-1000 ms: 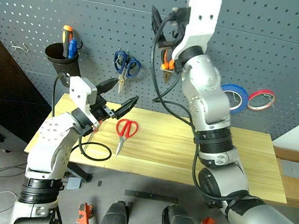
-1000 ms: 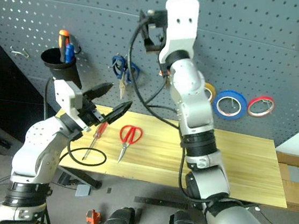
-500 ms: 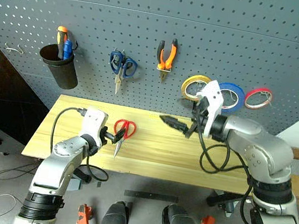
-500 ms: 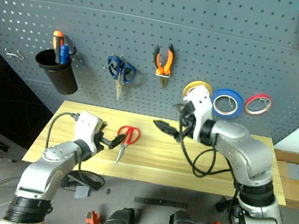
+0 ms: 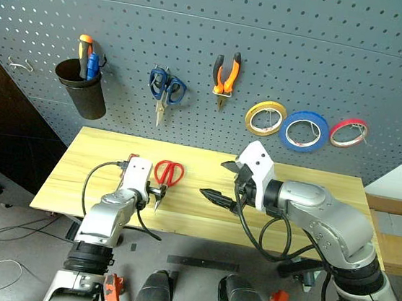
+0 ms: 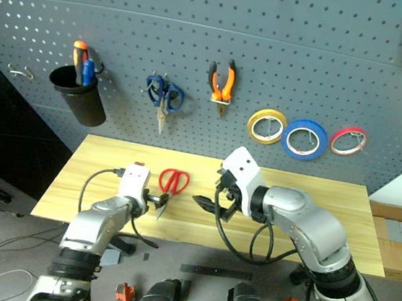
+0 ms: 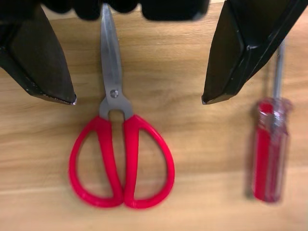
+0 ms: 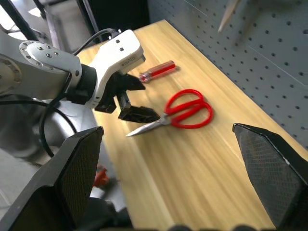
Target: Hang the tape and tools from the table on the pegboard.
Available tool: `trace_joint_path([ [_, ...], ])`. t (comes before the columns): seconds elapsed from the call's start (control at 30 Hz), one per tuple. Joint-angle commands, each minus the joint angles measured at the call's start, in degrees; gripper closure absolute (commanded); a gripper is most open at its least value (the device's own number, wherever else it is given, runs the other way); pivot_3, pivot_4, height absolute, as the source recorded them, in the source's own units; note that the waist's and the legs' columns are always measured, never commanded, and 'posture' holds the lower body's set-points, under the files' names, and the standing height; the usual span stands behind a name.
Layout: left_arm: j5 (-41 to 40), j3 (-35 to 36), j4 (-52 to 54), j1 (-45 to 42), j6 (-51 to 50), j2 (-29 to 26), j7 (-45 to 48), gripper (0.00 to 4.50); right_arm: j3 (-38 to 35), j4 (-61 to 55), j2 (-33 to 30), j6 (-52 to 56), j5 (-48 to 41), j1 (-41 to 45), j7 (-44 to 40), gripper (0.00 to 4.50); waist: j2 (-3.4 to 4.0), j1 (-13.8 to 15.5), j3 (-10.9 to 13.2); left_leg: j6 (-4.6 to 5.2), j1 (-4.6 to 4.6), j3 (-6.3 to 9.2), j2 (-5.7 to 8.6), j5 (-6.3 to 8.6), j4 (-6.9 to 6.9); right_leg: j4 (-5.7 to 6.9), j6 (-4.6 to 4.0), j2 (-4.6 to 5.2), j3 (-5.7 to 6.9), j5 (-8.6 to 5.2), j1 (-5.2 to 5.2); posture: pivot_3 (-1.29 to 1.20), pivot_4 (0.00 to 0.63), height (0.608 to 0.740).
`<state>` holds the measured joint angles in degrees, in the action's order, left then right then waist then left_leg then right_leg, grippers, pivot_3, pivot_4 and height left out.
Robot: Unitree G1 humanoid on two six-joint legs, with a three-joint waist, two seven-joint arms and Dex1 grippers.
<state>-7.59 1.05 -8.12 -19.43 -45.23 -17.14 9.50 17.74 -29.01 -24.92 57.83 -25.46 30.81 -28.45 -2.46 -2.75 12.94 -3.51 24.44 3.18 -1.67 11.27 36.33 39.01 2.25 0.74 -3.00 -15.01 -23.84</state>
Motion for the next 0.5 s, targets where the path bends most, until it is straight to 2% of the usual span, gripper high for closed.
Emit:
trace_joint_path([
  [0.03, 1.0, -1.0, -2.3, -2.4, 0.3, 0.9, 0.1, 0.0, 2.1, -1.9, -1.1, -1.5, 1.7, 1.0, -1.0, 0.02, 0.0, 0.0, 0.0, 0.0, 0.0, 0.02, 0.0, 0.0, -0.01, 0.0, 0.0, 0.0, 0.02, 0.0, 0.01, -0.05, 0.208, 0.74],
  [0.23, 2.3, -0.2, -9.1, -5.5, 1.2, 1.1, -0.8, 0.0, 2.8, -1.0, -0.4, -1.4, 3.3, 2.2, -0.9, 0.02, 0.01, -0.6, 0.0, 0.0, 0.0, 0.09, 0.0, 0.0, -0.04, -0.01, 0.01, 0.01, 0.1, -0.01, 0.03, -0.08, 0.219, 0.74],
  [0.43, 2.0, 0.0, -11.3, -6.4, 1.7, 2.0, -0.5, 0.0, 3.5, -1.1, -0.8, -1.3, 4.9, 2.3, -1.3, 0.02, 0.02, -0.6, 0.0, 0.0, 0.0, 0.13, 0.0, 0.0, -0.07, -0.03, 0.02, 0.03, 0.16, -0.02, 0.04, -0.1, 0.223, 0.74],
  [0.5, 2.1, 0.2, -11.5, -6.5, 2.0, 2.3, -0.8, 0.36, 3.5, -1.2, -0.7, -1.2, 5.1, 2.3, -1.2, 0.0, 0.02, -0.6, 0.0, 0.0, 0.0, 0.13, 0.01, 0.0, -0.09, -0.04, 0.02, 0.05, 0.16, -0.02, 0.04, -0.1, 0.223, 0.74],
])
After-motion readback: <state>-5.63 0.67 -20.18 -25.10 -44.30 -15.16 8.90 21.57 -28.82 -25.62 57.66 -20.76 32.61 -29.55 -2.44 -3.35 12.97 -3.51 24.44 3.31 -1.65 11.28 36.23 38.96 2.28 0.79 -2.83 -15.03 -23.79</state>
